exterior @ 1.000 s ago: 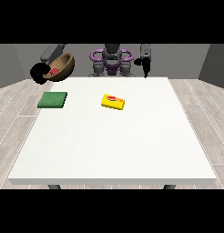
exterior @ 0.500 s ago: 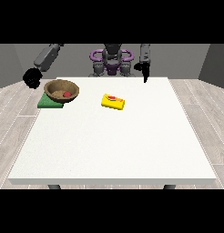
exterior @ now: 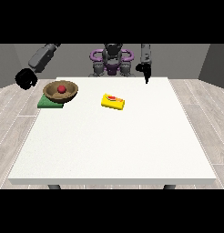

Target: Pick the cup and pour the ball into the bowl, then pick the bowl and place it on the pad

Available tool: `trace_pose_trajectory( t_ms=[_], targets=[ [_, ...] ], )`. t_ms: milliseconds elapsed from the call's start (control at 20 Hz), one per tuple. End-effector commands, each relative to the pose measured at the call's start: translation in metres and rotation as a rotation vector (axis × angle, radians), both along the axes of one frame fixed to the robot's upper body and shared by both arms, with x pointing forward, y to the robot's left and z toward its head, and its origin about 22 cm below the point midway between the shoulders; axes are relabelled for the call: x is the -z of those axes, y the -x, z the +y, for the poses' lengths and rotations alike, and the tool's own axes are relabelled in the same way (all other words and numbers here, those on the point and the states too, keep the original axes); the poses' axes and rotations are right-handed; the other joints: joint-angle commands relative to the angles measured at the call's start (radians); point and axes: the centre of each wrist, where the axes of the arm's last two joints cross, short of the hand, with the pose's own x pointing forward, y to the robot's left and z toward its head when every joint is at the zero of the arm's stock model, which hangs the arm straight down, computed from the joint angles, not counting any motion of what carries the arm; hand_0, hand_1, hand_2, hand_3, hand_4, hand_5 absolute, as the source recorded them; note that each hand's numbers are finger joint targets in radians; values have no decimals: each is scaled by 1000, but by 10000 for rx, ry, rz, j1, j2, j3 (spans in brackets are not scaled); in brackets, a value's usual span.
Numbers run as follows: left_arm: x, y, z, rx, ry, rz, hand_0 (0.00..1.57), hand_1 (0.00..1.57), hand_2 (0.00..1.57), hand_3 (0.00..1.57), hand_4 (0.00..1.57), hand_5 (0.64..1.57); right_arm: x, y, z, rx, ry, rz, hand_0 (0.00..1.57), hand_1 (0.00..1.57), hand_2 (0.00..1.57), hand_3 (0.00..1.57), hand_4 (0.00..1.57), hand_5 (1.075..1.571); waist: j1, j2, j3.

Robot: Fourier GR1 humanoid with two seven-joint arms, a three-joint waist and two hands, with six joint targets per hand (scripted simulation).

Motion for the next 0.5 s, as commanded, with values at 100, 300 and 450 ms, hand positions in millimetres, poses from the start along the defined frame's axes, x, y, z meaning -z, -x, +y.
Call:
trace_pose_trajectory(
  t_ms=[100, 300, 450],
  targets=[
    [26, 14, -26, -111, 24, 554, 0, 0, 0, 0, 1172, 1374, -30, -22, 4, -333, 1036, 86, 1212, 1212, 1226, 1302, 0, 1568, -198, -460, -8],
    [66, 50, -54, -37, -167, 860, 0, 0, 0, 0, 1212, 1348, -25, -45, 33, -1345, 455, -92, 968, 968, 863, 785, 560, 1544, -570, -538, -17],
    [84, 61, -53, -237, -126, 1485, 0, 0, 0, 0, 1216, 1340, -34, -44, 29, -2315, 277, 599, 364, 364, 534, 662, 751, 1289, -869, -1322, -20]
  ],
)
